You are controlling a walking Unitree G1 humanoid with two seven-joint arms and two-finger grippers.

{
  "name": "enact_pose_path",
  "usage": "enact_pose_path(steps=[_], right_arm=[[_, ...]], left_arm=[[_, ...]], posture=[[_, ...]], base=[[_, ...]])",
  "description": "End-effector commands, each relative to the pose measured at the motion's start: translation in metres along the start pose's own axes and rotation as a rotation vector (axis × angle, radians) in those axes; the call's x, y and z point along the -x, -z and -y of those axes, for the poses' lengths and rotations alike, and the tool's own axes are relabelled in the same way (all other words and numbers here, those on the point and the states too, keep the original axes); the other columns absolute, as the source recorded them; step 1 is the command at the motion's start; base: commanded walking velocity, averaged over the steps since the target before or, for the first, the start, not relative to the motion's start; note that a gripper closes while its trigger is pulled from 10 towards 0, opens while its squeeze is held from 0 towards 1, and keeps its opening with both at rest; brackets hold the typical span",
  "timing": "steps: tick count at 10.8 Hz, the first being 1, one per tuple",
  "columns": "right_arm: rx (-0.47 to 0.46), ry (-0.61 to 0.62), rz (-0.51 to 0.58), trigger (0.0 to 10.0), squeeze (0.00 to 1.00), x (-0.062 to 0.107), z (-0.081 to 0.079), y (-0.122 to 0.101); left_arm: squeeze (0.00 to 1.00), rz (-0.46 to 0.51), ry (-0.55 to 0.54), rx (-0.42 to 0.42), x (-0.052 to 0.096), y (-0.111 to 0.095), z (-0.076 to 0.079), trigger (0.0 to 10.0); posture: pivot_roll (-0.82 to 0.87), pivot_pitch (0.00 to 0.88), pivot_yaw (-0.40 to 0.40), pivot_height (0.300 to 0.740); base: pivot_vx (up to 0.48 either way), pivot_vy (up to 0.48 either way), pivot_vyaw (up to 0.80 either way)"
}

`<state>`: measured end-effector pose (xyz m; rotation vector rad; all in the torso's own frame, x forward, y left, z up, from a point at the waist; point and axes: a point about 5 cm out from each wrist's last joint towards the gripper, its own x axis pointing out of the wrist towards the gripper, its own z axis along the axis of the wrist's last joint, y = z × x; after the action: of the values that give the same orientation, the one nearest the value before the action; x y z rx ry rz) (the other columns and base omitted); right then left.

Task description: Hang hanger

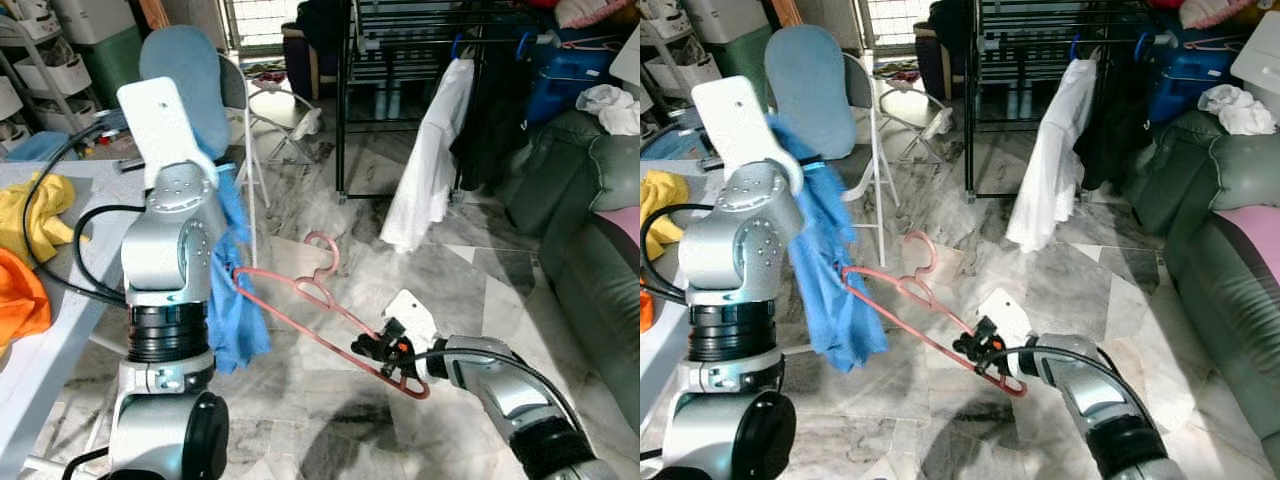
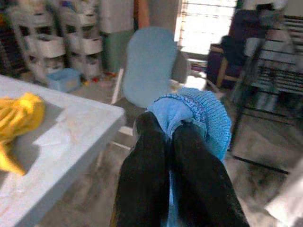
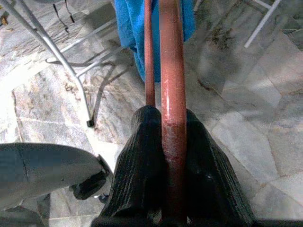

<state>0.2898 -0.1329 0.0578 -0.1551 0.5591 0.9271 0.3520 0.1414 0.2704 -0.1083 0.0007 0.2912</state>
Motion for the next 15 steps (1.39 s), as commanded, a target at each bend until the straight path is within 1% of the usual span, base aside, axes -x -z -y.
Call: enact_pose_path(steps=[1,2,3,4,5,6,7,8,9,10,11,12,13,14,15], right_arm=[[0.011,0.04,0.017,10.0,0.0,0.0,0.006,-0.006],[-0.011,0.099,0.029,10.0,0.0,0.0,0.013,-0.008],[-0.056,0.183,0.041,10.0,0.0,0.004,0.026,-0.01],[-0.073,0.22,0.044,10.0,0.0,0.006,0.033,-0.009],[-0.07,0.247,0.06,10.0,0.0,0.009,0.038,-0.012],[-0.063,0.231,0.109,10.0,0.0,0.007,0.036,-0.021],[-0.065,0.233,0.115,10.0,0.0,0.006,0.036,-0.022],[-0.059,0.173,0.134,10.0,0.0,0.003,0.03,-0.024],[-0.048,0.126,0.149,10.0,0.0,0.002,0.024,-0.026],[-0.021,0.091,0.143,10.0,0.0,0.002,0.019,-0.027],[-0.005,0.116,0.113,10.0,0.0,0.001,0.022,-0.024],[-0.013,0.108,0.063,10.0,0.0,-0.001,0.021,-0.014],[-0.027,0.098,0.045,10.0,0.0,-0.003,0.019,-0.008],[-0.035,0.109,0.019,10.0,0.0,-0.004,0.019,-0.003],[-0.047,0.153,-0.021,10.0,0.0,-0.003,0.023,0.004]], left_arm=[[0.0,0.025,0.042,-0.004,0.006,-0.006,0.005,10.0],[0.0,0.018,0.075,-0.016,0.009,-0.002,0.009,10.0],[0.0,0.013,0.121,-0.011,0.012,0.0,0.012,10.0],[0.0,0.008,0.167,-0.003,0.016,0.0,0.015,10.0],[0.0,0.002,0.202,-0.018,0.02,0.003,0.019,10.0],[0.0,-0.011,0.203,-0.05,0.02,0.011,0.02,10.0],[0.0,-0.014,0.228,-0.045,0.022,0.013,0.022,10.0],[0.0,0.003,0.29,-0.081,0.026,0.017,0.029,10.0],[0.0,0.025,0.295,-0.135,0.027,0.02,0.032,10.0],[0.0,0.056,0.27,-0.183,0.026,0.023,0.032,10.0],[0.0,0.068,0.279,-0.177,0.026,0.02,0.033,10.0],[0.0,0.106,0.384,-0.155,0.034,0.012,0.042,10.0],[0.0,0.156,0.507,-0.165,0.047,0.009,0.053,10.0],[0.0,0.182,0.553,-0.158,0.053,0.006,0.057,10.0],[0.0,0.181,0.632,-0.122,0.063,0.0,0.062,10.0]], posture=[[0.04,0.001,0.06,0.74],[0.04,0.001,0.057,0.74],[0.04,0.002,0.053,0.74],[0.03,0.004,0.052,0.74],[0.03,0.007,0.049,0.74],[0.03,0.01,0.049,0.74],[0.02,0.012,0.048,0.74],[0.02,0.012,0.048,0.74],[0.02,0.012,0.048,0.74],[0.02,0.015,0.05,0.74],[0.02,0.015,0.05,0.74],[0.02,0.015,0.053,0.74],[0.03,0.015,0.054,0.74],[0.03,0.015,0.057,0.74],[0.03,0.014,0.057,0.74]], base=[[0.0,0.0,0.0],[0.0,0.0,0.0],[0.0,0.0,0.0],[0.0,0.0,0.0],[0.0,0.0,0.0],[0.0,0.0,0.0],[0.0,0.0,0.0],[0.0,0.0,0.0],[0.0,0.0,0.0],[0.0,0.0,0.0],[0.0,0.0,0.0],[0.0,0.0,0.0],[0.0,0.0,0.0],[0.0,0.0,0.0],[0.0,0.0,0.0]])
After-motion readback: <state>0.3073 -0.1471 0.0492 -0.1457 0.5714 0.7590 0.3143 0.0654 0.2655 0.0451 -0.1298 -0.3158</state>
